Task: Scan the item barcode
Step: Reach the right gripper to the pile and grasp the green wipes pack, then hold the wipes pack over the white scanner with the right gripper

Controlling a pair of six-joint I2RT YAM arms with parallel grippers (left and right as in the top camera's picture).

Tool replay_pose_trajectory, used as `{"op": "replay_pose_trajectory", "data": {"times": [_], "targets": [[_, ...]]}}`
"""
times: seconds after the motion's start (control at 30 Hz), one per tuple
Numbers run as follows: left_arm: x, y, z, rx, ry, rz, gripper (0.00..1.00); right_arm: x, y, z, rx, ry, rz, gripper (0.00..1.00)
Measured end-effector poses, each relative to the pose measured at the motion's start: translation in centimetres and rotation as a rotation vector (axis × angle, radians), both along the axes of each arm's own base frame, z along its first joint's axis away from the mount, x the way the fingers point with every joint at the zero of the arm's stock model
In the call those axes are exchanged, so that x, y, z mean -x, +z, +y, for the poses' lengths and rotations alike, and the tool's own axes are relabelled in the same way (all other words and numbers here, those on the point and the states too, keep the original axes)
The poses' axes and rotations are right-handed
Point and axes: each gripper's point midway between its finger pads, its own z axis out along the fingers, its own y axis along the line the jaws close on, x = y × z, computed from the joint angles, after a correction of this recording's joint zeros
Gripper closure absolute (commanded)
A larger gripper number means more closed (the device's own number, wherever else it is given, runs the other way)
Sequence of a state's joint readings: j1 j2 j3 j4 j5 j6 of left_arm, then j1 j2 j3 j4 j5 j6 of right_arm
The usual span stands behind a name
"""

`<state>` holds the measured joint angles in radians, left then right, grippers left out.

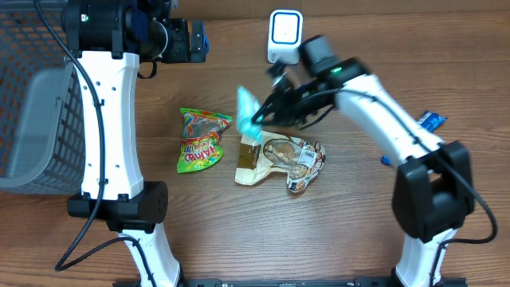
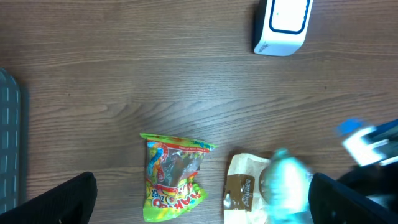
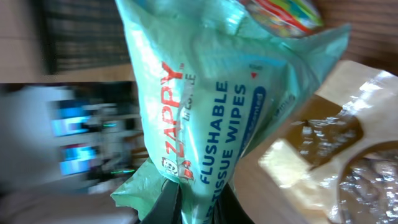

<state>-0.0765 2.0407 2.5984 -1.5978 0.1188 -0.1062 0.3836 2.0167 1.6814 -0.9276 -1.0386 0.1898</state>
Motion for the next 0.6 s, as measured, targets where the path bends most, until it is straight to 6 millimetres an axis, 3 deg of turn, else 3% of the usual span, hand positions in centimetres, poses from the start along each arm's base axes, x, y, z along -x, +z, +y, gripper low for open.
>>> {"op": "replay_pose_trajectory", "data": {"times": [0.03,0.07,0.23,0.37,0.6], "targets": [[0.0,0.0,0.0,0.0,0.0,0.0,0.0,-0.7,0.9,-1.0,-0.056,-0.011,0.009,0.96],[0.0,0.0,0.0,0.0,0.0,0.0,0.0,-2.0,3.1,-3.5,-0.193,-0.036,0.033,0.96],[0.0,0.0,0.0,0.0,0.0,0.0,0.0,-3.6,6.3,-7.6,-0.376,-0.088,0.085,0.96],[0.0,0.0,0.0,0.001,0.0,0.0,0.0,-5.3,7.5,-10.1,-0.423,-0.146,0.124,0.97],[0.0,0.0,0.0,0.001,0.0,0.0,0.0,-8.0,9.3,-11.7,-0.442,-0.201,0.182,0.96]]}}
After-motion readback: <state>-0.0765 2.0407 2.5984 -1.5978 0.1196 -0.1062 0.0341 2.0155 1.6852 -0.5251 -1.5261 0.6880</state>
